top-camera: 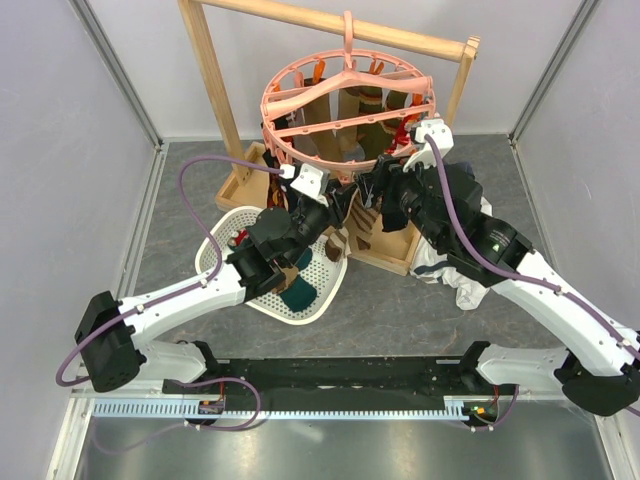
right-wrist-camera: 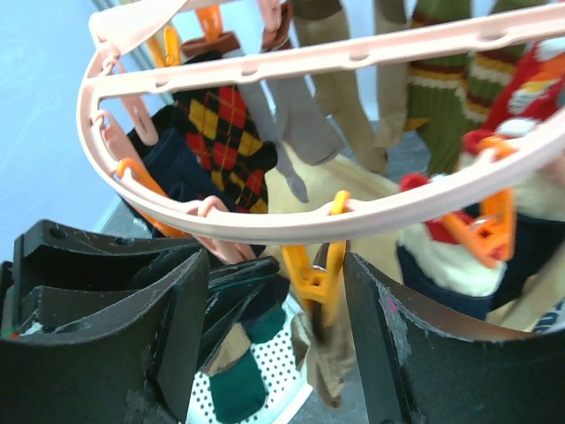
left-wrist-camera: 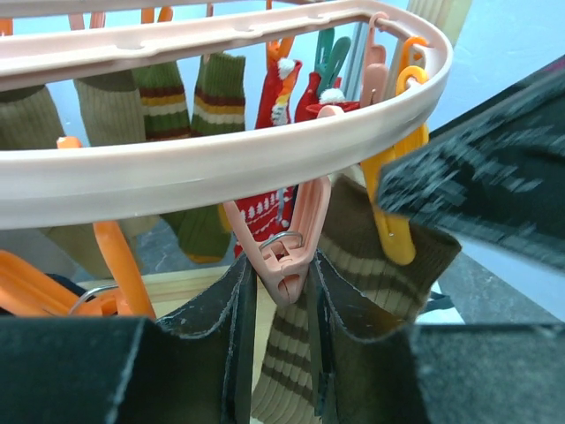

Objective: Clip the socks to the hanger
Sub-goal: Open the clamp at the hanger.

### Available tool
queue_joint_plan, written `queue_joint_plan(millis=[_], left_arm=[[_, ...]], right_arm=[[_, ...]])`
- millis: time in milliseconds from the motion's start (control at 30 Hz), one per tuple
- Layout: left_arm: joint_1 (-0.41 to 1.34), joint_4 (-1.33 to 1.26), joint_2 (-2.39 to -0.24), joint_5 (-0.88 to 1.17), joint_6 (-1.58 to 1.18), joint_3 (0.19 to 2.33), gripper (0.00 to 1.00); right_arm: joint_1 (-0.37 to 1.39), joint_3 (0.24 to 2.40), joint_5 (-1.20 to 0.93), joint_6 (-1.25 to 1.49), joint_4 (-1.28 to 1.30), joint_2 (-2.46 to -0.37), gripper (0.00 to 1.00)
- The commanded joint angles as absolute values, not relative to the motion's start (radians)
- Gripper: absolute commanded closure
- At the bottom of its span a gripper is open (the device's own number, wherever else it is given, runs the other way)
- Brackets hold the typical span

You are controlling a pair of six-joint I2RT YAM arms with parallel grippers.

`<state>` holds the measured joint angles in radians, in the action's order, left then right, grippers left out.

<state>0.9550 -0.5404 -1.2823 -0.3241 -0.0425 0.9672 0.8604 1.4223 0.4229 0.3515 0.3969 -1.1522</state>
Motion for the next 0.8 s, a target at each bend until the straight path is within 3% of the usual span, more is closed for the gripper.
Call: queue_joint_plan(millis=[0,333,767], left_arm=[[0.962,-0.529,-1.29,-0.38,-0.003,1.011,0.98],[0.966,-0.522,-1.308,-0.383,0.034,1.031,0.98],[0.979,-0.517,-1.296,-0.394,0.04,1.028,0.98]], right_arm=[[0.865,1.451,0.497,0.327,0.348,-1.104,0.31],[0.865,1.465,0.356,0.319,0.334,-1.15,0.35],[0.865,1.416,0.388,0.391,0.252,-1.189,0.5]])
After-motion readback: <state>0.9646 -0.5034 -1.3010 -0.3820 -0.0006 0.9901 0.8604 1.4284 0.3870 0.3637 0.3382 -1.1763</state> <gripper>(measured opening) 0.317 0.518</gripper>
